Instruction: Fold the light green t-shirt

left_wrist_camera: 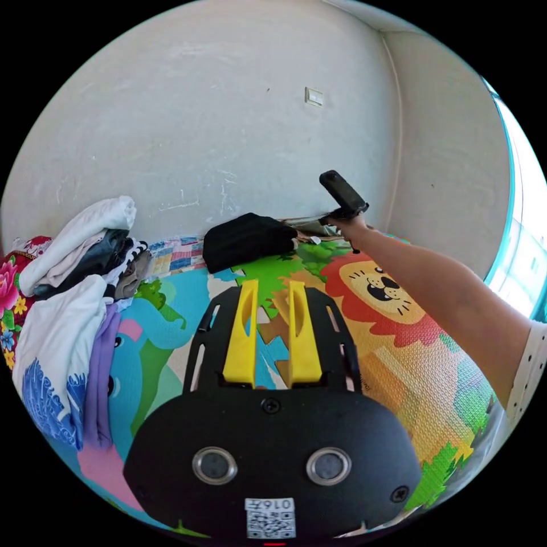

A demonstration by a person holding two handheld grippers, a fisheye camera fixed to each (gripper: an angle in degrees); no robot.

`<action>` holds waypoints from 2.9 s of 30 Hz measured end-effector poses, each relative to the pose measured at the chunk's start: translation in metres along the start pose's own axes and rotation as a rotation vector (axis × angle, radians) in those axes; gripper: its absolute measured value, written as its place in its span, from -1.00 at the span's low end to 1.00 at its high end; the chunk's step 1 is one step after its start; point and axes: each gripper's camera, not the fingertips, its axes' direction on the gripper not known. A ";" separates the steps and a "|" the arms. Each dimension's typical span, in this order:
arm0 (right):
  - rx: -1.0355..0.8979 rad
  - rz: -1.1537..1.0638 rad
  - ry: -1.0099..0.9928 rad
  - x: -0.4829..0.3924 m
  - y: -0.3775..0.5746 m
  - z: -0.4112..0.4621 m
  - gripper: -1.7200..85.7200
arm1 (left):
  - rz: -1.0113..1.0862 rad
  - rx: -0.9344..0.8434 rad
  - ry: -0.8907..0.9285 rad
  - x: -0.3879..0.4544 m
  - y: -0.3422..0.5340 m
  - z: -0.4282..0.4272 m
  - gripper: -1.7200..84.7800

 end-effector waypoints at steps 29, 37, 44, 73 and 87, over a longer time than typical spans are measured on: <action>0.489 0.170 -0.894 0.226 0.475 -0.424 -0.85 | 0.435 -0.344 0.122 0.060 -0.036 -0.074 -0.98; 0.349 -0.074 -0.523 0.168 0.418 -0.455 -0.81 | 0.293 0.101 0.545 -0.055 0.039 -0.311 -0.98; 0.273 -0.309 -0.535 0.076 0.342 -0.445 -0.66 | 0.240 0.062 0.083 -0.129 0.184 -0.446 -0.98; 0.436 -0.591 -1.331 0.085 0.232 -0.509 -0.93 | 0.422 -0.181 0.412 -0.186 0.376 -0.360 -0.97; 0.291 -0.480 -1.054 0.089 0.184 -0.441 -0.63 | 0.249 0.144 0.367 -0.358 0.484 -0.553 -0.98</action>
